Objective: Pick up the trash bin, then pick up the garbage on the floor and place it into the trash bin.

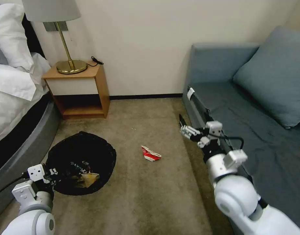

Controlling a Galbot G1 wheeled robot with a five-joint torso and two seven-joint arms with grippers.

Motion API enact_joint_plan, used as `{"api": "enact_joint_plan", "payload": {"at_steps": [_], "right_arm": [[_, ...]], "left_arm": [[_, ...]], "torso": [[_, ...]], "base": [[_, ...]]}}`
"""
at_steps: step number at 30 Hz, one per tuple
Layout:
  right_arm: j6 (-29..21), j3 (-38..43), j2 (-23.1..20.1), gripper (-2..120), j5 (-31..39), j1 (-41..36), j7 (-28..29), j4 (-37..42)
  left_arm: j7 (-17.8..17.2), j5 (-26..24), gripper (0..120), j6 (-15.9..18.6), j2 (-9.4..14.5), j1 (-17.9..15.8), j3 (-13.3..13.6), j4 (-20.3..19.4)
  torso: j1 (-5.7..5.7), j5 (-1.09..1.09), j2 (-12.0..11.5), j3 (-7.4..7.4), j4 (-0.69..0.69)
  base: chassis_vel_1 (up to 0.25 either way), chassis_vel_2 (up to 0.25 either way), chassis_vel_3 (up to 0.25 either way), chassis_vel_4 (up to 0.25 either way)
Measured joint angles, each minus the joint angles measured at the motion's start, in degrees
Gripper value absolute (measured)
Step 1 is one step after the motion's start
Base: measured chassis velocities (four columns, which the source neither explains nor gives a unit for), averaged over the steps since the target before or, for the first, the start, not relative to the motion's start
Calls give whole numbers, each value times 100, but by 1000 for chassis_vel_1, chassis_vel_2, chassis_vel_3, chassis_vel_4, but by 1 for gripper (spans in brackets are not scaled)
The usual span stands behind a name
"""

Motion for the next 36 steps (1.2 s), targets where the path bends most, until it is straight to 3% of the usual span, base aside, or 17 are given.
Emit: {"api": "enact_joint_plan", "payload": {"at_steps": [7,12,36], "right_arm": [[340,-168,573,100,-869,-596,-340,-116],[404,-203,760,100,-1052,-653,-380,-194],[469,-219,561,100,-876,-329,-526,-432]], "left_arm": [[6,26,1,0,0,-20,61,-16],[7,53,1,0,-1,-47,74,29],[12,90,1,-12,0,-102,72,106]], "torso": [[0,0,0,0,0],[0,1,0,1,0],[0,1,0,1,0]], "base": [[0,0,0,0],[0,0,0,0],[-12,11,11,-11]]}}
